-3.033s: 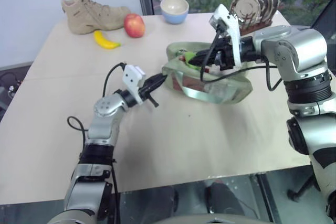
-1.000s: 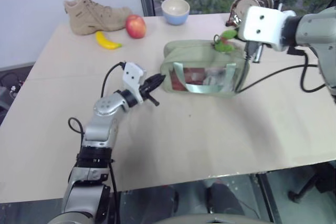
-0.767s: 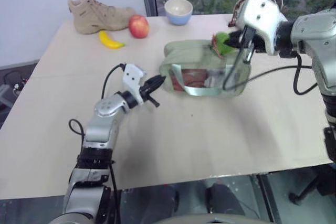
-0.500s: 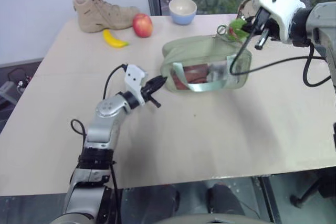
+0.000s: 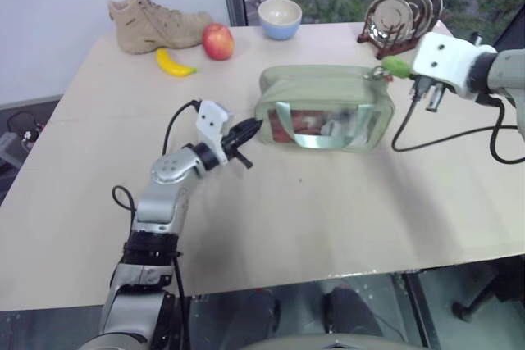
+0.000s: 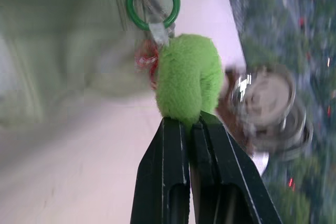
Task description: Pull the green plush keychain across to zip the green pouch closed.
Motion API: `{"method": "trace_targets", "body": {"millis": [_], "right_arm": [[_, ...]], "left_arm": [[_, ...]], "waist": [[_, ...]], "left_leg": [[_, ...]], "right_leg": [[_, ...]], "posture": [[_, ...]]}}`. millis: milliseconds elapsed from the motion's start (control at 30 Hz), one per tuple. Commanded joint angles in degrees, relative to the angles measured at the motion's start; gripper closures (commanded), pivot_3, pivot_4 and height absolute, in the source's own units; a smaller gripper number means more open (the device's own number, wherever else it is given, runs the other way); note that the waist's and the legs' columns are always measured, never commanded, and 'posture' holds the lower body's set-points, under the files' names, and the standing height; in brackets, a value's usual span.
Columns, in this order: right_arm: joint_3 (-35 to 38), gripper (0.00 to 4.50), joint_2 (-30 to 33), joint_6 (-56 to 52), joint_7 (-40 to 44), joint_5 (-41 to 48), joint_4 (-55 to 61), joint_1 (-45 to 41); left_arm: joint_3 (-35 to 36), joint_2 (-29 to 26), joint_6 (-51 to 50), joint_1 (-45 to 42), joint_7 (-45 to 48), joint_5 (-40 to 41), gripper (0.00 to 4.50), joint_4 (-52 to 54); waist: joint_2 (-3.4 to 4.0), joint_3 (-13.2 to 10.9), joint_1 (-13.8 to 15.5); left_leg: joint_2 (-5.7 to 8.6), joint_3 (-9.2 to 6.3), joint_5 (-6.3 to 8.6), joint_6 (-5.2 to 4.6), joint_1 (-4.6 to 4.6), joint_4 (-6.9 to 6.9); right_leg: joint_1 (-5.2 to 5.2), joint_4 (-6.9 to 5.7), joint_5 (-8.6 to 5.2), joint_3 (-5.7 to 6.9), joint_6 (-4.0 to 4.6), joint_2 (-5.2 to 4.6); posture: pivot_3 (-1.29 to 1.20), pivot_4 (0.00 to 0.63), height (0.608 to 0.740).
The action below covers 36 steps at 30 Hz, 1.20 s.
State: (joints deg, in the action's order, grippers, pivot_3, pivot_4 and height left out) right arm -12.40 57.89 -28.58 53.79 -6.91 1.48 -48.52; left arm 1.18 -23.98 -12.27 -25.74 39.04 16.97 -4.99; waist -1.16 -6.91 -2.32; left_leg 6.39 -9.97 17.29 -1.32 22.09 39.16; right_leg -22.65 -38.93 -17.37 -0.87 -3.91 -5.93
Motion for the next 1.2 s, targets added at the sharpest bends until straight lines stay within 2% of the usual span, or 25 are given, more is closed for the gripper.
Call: {"method": "trace_targets", "body": {"millis": [33,200,333,567,700,1033,1133,1200], "right_arm": [[5.67,4.47,1.30,-4.15,-2.95,-0.49,1.61,2.77],[9.27,4.47,-0.45,-9.03,-5.49,1.48,2.06,6.38],[15.54,4.47,-9.43,-19.88,-7.72,9.95,3.37,8.67],[17.99,4.47,-22.49,-19.99,-16.24,13.34,-6.21,11.16],[15.12,4.47,-23.93,-15.10,-18.37,11.31,-13.42,12.43],[6.29,4.47,-22.68,-5.71,-19.17,4.51,-22.07,14.32],[7.16,4.47,-23.57,-1.84,-19.51,5.00,-23.78,13.67],[10.35,4.47,-24.70,0.29,-19.01,8.23,-21.63,12.72]], "left_arm": [[0.97,-0.23,-1.79,1.24,-1.60,-0.53,4.50,-0.07],[1.72,0.08,-3.10,0.64,-2.17,0.28,4.50,-0.46],[2.15,0.45,-4.61,-0.32,-2.37,1.49,4.50,-0.80],[2.24,0.81,-6.76,-1.68,-2.79,2.63,4.50,-0.88],[2.35,0.80,-7.71,-1.83,-3.18,2.81,4.50,-0.56],[2.73,0.87,-9.62,-1.36,-4.47,3.53,4.50,0.54],[2.56,0.93,-9.28,-1.08,-4.09,3.77,4.50,1.26],[3.02,1.03,-9.76,-0.29,-2.75,5.73,4.50,3.20]], "waist": [[0.00,0.00,-0.07],[0.01,0.00,0.03],[-0.02,0.02,0.02],[-0.07,0.07,-0.12],[-0.06,0.07,-0.07],[-0.03,0.20,-0.23],[-0.10,0.26,-0.23],[-0.10,0.26,-0.31]], "left_leg": [[0.00,0.03,0.00,0.00,-0.02,-0.01],[-0.01,0.06,0.00,0.00,-0.09,-0.10],[-0.03,0.06,0.00,0.00,-0.10,-0.11],[-0.07,0.07,0.00,0.00,-0.19,-0.10],[-0.06,0.05,0.00,0.00,-0.20,-0.07],[-0.06,0.04,0.00,0.00,-0.37,-0.08],[-0.06,0.05,0.00,0.00,-0.50,-0.07],[-0.07,0.05,0.00,0.00,-0.50,-0.06]], "right_leg": [[0.01,-0.01,0.00,-0.03,0.00,0.00],[0.04,-0.02,0.00,-0.08,0.00,0.02],[0.09,-0.01,0.01,-0.08,-0.01,0.02],[0.17,-0.02,0.03,-0.09,-0.05,0.05],[0.18,-0.04,0.03,-0.07,-0.05,0.05],[0.34,-0.01,0.03,-0.07,-0.06,0.08],[0.50,0.04,0.06,-0.07,-0.11,0.09],[0.50,0.04,0.07,-0.07,-0.12,0.09]], "posture": [[0.00,0.150,0.740],[0.00,0.150,0.740],[0.00,0.150,0.740],[0.00,0.150,0.740],[0.00,0.150,0.740],[0.00,0.150,0.740],[0.00,0.150,0.740],[0.00,0.150,0.740]]}}
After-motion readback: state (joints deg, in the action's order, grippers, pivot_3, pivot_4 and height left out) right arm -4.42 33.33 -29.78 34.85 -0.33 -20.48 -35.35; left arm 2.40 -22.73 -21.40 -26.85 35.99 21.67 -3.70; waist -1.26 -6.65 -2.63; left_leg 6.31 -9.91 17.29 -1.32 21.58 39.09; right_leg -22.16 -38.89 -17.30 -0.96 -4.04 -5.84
